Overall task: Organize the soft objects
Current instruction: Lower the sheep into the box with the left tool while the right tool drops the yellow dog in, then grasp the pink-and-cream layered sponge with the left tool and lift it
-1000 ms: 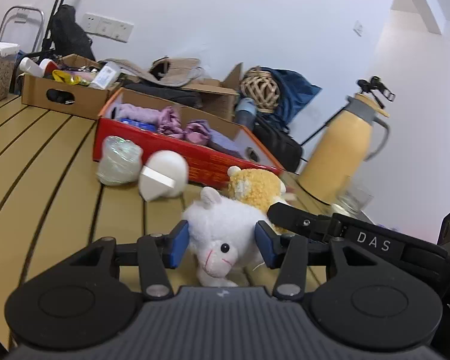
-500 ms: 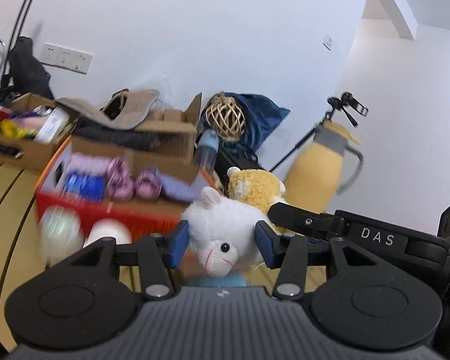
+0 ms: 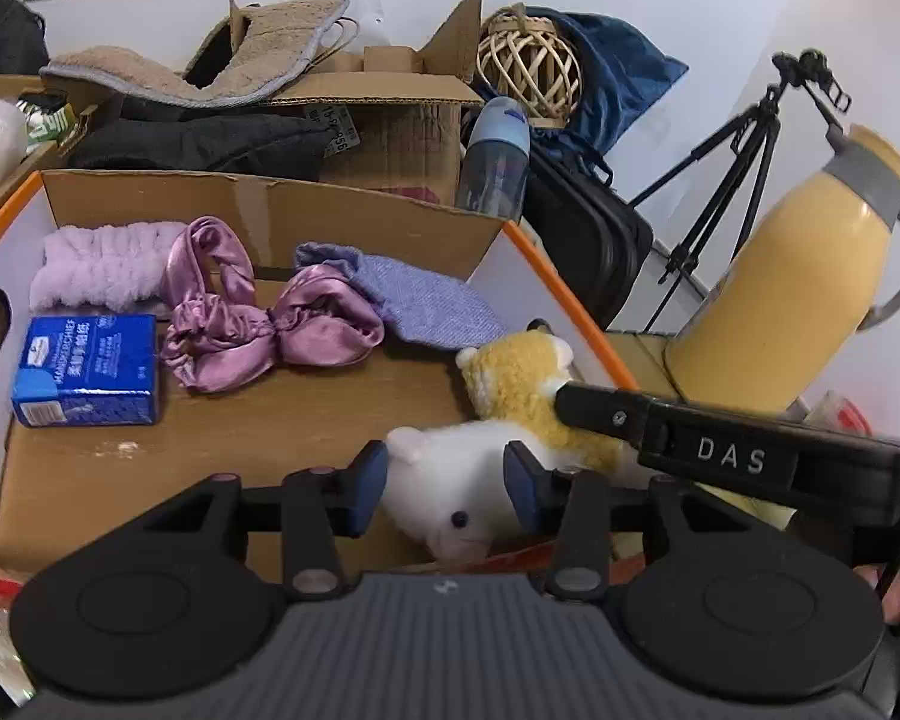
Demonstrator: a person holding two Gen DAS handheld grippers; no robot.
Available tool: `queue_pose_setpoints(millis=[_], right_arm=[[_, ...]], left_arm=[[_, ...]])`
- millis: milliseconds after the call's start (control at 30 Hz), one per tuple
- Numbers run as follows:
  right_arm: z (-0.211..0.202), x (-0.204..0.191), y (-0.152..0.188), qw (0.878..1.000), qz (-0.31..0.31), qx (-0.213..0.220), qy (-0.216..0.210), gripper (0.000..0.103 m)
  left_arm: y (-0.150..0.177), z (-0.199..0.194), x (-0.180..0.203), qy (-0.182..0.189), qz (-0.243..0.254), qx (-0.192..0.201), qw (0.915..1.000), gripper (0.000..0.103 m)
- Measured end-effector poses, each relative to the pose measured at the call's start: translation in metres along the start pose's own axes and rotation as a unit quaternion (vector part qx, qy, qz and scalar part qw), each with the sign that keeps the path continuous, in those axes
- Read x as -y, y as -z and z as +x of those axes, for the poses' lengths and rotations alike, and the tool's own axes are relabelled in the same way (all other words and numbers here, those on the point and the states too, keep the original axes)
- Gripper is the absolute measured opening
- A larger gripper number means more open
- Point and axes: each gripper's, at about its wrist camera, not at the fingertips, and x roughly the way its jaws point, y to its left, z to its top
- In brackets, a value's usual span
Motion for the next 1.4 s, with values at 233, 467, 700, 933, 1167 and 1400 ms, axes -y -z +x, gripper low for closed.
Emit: queue_pose_setpoints(millis=[233,467,700,933,1167,1400], right_arm=[[-0.020,-0.025,0.001,0.996,-0.079,0.019,0.043,0.036],[-0.111,-0.040,0.012,0.990,-0.116,0.081,0.025,0.042],[-0.198,-0.051,0.066,0.984,-0.129,0.124,-0.017,0.049],[-0.251,-0.066,0.152,0.974,-0.148,0.165,-0.044,0.064],[-0.302,-0.071,0.250,0.972,-0.130,0.191,-0.049,0.078],[-0.329,-0.049,0.328,0.983,-0.090,0.158,-0.032,0.078]], left_arm=[[0.003,-0.050,-0.002,-0.030,0.022,0.045,0.9983,0.045],[0.034,-0.142,0.018,-0.065,0.059,0.121,0.9888,0.050],[0.100,-0.222,0.046,-0.077,0.095,0.186,0.9750,0.062],[0.192,-0.281,0.048,-0.115,0.113,0.223,0.9614,0.080],[0.282,-0.340,0.037,-0.121,0.076,0.224,0.9640,0.090],[0.316,-0.372,0.045,-0.139,0.070,0.231,0.9604,0.096]])
